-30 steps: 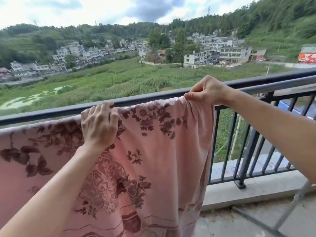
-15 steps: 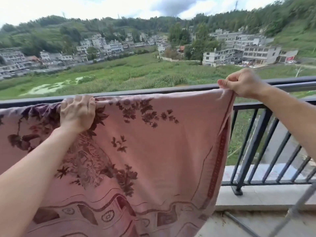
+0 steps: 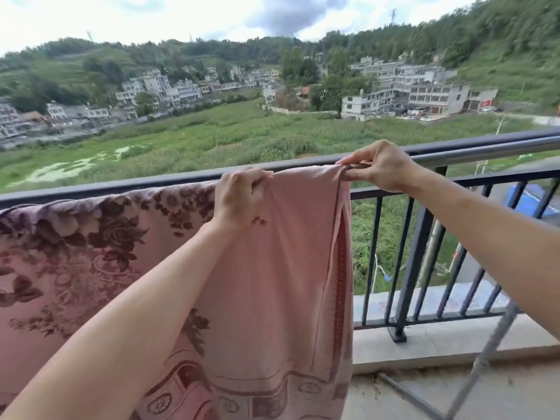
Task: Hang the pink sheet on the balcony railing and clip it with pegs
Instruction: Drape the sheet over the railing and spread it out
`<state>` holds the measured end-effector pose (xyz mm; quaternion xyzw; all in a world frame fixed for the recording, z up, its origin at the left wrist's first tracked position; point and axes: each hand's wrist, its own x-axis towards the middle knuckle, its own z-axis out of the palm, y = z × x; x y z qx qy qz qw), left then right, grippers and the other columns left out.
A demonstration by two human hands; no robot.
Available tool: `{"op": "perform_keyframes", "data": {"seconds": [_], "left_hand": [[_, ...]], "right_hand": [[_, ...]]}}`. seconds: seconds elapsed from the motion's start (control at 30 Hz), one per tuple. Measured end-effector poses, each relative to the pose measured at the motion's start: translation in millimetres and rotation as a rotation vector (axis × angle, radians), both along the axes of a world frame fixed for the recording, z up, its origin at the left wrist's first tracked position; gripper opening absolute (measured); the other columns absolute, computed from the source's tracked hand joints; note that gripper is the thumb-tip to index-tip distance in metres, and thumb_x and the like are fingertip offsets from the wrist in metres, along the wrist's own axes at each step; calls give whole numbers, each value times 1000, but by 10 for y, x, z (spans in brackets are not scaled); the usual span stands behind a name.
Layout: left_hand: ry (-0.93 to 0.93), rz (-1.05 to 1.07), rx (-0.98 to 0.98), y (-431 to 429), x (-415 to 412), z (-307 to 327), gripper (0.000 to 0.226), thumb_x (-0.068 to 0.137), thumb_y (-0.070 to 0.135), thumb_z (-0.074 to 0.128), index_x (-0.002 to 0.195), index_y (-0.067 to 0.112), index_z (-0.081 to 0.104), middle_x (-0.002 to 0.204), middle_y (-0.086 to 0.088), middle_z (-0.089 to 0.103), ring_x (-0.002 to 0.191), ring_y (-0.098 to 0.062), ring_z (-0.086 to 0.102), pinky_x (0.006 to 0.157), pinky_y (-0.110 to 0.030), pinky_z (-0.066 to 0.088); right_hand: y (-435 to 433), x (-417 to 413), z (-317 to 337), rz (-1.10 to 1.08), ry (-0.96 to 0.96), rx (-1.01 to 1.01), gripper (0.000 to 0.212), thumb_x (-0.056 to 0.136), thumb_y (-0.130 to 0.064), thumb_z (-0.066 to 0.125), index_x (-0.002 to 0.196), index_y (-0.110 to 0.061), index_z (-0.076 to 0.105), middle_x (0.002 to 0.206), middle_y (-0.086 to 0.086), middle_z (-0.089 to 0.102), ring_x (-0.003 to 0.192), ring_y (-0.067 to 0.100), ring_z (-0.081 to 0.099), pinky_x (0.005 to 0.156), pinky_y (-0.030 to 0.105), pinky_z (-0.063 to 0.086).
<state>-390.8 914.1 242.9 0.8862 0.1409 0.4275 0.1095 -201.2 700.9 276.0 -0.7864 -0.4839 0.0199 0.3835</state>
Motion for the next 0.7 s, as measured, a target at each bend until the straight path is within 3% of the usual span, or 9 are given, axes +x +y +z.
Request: {"op": "perform_keyframes", "data": {"seconds": [0.1, 0.13, 0.2, 0.3, 0.43, 0.5, 0.57, 0.63, 0.7], "left_hand": [[25, -18, -143, 172, -78, 232, 13, 88, 19, 67, 88, 10, 76, 87, -3, 75, 87, -20, 68, 83, -34, 52], [6, 22, -182, 189, -95, 263, 10, 87, 18, 68, 87, 11, 75, 89, -3, 74, 88, -20, 67, 83, -34, 51], [-92, 139, -235, 195, -185, 271, 4, 85, 18, 69, 85, 14, 69, 94, -1, 69, 93, -20, 63, 83, -32, 47], [-210, 185, -190, 61, -402, 171, 20, 84, 32, 67, 78, 16, 57, 93, 2, 57, 92, -20, 54, 88, -42, 45], [29, 350, -74, -130, -446, 22, 71, 75, 79, 45, 96, 14, 61, 111, -4, 55, 109, -26, 48, 102, -46, 34], [42, 395, -100, -84, -425, 84, 67, 82, 70, 43, 102, 10, 65, 109, -6, 58, 108, -29, 51, 101, -46, 35], [-81, 214, -233, 63, -518, 213, 36, 90, 40, 53, 89, 7, 68, 92, -4, 60, 90, -24, 57, 85, -41, 44], [-136, -33, -546, 367, -786, 365, 21, 86, 21, 59, 72, 6, 62, 71, -1, 58, 63, -15, 53, 59, -33, 43], [-156, -248, -871, 687, -1107, 531, 20, 87, 17, 64, 72, 4, 67, 70, -14, 66, 61, -22, 58, 59, -40, 50]], "right_hand": [[180, -122, 165, 79, 61, 121, 9, 82, -20, 74, 87, -12, 76, 91, 12, 75, 87, 33, 71, 85, 47, 58], [249, -157, 228, 88, 46, 130, 6, 85, -13, 71, 87, -8, 75, 90, 16, 74, 85, 35, 70, 83, 46, 58], [463, -275, 362, 104, 2, 147, 14, 90, -13, 66, 89, -1, 72, 88, 20, 72, 76, 34, 68, 76, 44, 59], [847, -438, 600, 117, 1, 208, 23, 95, -17, 62, 86, 3, 69, 74, 13, 68, 61, 16, 60, 57, 36, 55], [1436, -871, 871, 221, 71, 213, 27, 93, -21, 65, 67, -14, 64, 53, -8, 55, 42, 0, 44, 41, 17, 37], [1701, -1106, 937, 310, 142, 183, 25, 91, -21, 67, 69, -11, 65, 57, -3, 56, 45, 3, 46, 43, 19, 41], [1830, -1175, 984, 349, 215, 207, 23, 89, -20, 69, 71, -8, 66, 60, 1, 60, 47, 7, 52, 46, 20, 47], [1870, -1086, 1036, 340, 337, 259, 21, 85, -20, 73, 71, -7, 66, 58, 2, 65, 48, 11, 59, 48, 22, 50], [1852, -941, 1094, 284, 409, 280, 20, 82, -20, 76, 73, -7, 64, 58, 1, 65, 47, 12, 62, 49, 23, 52]]}}
